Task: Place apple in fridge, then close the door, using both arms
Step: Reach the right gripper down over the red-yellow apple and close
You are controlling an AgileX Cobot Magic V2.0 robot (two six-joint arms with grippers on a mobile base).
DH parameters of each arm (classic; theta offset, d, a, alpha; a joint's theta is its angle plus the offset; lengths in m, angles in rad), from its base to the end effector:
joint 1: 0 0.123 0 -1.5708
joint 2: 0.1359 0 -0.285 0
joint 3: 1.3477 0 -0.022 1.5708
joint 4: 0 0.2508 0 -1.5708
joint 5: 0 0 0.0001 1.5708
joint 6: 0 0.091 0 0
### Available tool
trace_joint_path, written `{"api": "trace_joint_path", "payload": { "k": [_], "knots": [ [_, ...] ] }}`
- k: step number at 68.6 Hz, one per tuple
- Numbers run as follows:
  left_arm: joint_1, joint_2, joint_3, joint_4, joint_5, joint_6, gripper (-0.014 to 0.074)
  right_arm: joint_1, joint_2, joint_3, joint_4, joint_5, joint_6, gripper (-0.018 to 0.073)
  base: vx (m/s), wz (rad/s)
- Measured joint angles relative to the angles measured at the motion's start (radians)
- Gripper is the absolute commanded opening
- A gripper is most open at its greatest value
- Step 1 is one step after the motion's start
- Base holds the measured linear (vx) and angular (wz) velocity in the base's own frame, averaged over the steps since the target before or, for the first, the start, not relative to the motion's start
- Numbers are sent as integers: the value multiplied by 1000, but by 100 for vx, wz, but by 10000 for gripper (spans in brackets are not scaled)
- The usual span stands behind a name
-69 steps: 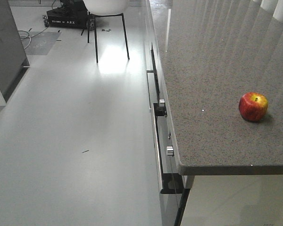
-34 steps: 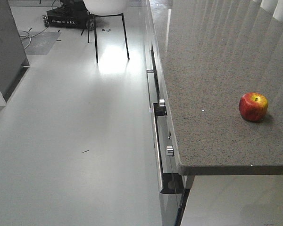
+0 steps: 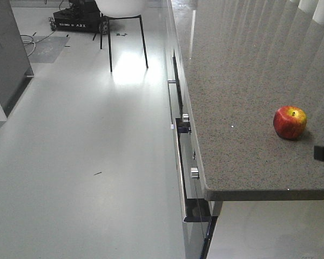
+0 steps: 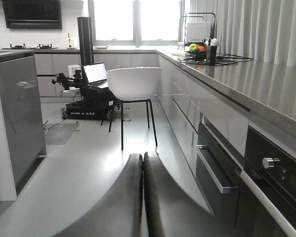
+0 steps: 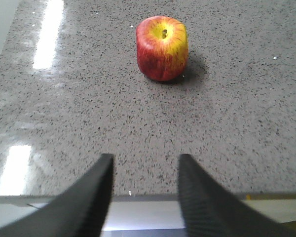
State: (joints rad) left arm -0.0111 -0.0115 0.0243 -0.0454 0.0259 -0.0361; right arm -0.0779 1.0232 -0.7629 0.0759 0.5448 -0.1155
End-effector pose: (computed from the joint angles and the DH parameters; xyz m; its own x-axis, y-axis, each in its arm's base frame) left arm 0.0566 -0.0007 0.2033 0.0473 -0.0819 -0.9955 0.0162 0.9966 -0.0812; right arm 0.2049 -0.0124 0.3029 -0.6565 0.0006 -0.7544 0.0151 0.9998 -0.0123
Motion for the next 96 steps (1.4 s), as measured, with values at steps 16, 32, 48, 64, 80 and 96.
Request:
{"api": "trace_joint_path", "payload": {
  "k": [16,32,48,64,80,96],
  "knots": [
    [0,0,0,0,0,0,-6,0,193,-138,0,5,29,608,0,0],
    [0,0,0,0,0,0,-6,0,413,-297,-4,19,45,599,0,0],
    [0,0,0,0,0,0,-6,0,620,-486,-51,80,47,594,0,0],
    [0,0,0,0,0,0,-6,0,777,-644,-127,135,51,594,0,0],
    [0,0,0,0,0,0,-6,0,885,-713,-132,138,52,594,0,0],
    [0,0,0,0,0,0,-6,0,945,-717,-108,137,52,496,0,0]
  ]
}}
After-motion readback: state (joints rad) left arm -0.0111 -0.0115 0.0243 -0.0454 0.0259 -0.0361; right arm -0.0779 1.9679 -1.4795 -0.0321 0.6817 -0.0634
